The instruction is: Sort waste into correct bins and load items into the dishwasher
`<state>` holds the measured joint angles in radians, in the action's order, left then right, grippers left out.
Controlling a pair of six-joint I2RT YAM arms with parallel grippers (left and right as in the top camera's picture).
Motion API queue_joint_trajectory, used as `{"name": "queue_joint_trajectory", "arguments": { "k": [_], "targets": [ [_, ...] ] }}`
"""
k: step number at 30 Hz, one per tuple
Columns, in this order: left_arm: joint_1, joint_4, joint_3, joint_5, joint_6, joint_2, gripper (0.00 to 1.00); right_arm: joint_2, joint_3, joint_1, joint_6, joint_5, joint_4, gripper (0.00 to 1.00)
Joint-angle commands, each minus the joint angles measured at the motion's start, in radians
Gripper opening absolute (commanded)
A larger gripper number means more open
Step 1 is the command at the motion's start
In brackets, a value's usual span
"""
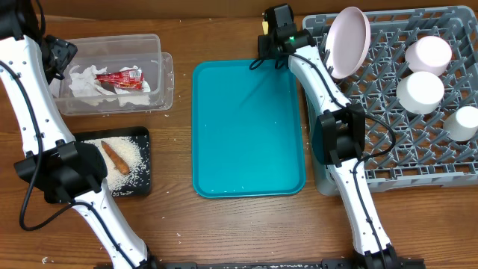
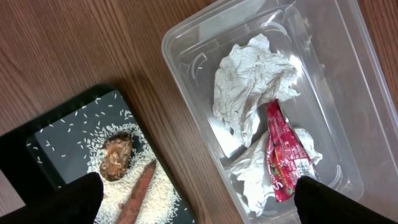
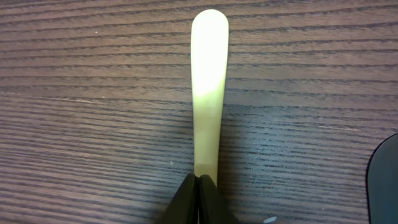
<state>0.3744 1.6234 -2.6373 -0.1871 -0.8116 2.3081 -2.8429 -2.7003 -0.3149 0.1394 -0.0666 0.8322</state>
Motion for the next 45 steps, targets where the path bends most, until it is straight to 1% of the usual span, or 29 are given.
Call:
{"name": "queue_joint_trajectory", "arguments": {
  "k": [1,3,4,5,6,7,8,9,13,21,27,28,34,42,45],
  "targets": [
    [-0.005,-0.002,0.000,0.000,0.004,-0.004,1.00,0.072,-0.037,0.001,0.015,0.009,0.002,0.04],
    [-0.005,-0.002,0.000,0.000,0.004,-0.004,1.00,0.073,-0.037,0.001,0.015,0.009,0.001,0.04],
    [-0.005,-0.002,0.000,0.000,0.004,-0.004,1.00,0.074,-0.037,0.001,0.015,0.010,0.002,0.09],
    [-0.005,-0.002,0.000,0.000,0.004,-0.004,1.00,0.074,-0.037,0.001,0.015,0.010,0.002,0.18],
    [-0.004,-0.002,0.000,0.000,0.004,-0.004,1.00,0.074,-0.037,0.001,0.015,0.009,0.002,0.33],
    [-0.004,-0.002,0.000,0.000,0.004,-0.004,1.00,0.073,-0.037,0.001,0.014,0.008,0.003,0.41],
    [-0.004,-0.002,0.000,0.000,0.004,-0.004,1.00,0.073,-0.037,0.001,0.014,0.009,0.003,0.47],
    [-0.004,-0.002,0.000,0.000,0.004,-0.004,1.00,0.069,-0.036,0.001,0.014,0.009,0.000,0.51],
    [-0.005,-0.002,0.000,0.000,0.004,-0.004,1.00,0.068,-0.001,0.002,0.014,0.009,-0.053,0.53],
    [-0.005,-0.002,0.000,0.000,0.004,-0.004,1.00,0.067,0.097,0.002,0.014,0.009,-0.117,0.51],
    [-0.005,-0.002,0.000,0.000,0.004,-0.004,1.00,0.066,0.142,0.002,0.014,0.008,-0.127,0.50],
    [-0.004,-0.002,0.000,0.000,0.004,-0.004,1.00,0.066,0.146,0.002,0.013,0.008,-0.127,0.49],
    [-0.005,-0.002,0.000,0.000,0.004,-0.004,1.00,0.066,0.148,0.000,0.014,-0.016,-0.124,0.21],
    [-0.005,-0.002,0.000,0.000,0.004,-0.004,1.00,0.066,0.133,-0.005,0.011,-0.041,-0.116,0.06],
    [-0.005,-0.002,0.000,0.000,0.004,-0.004,1.00,0.072,0.113,-0.005,0.015,-0.039,-0.108,0.04]
  ]
}}
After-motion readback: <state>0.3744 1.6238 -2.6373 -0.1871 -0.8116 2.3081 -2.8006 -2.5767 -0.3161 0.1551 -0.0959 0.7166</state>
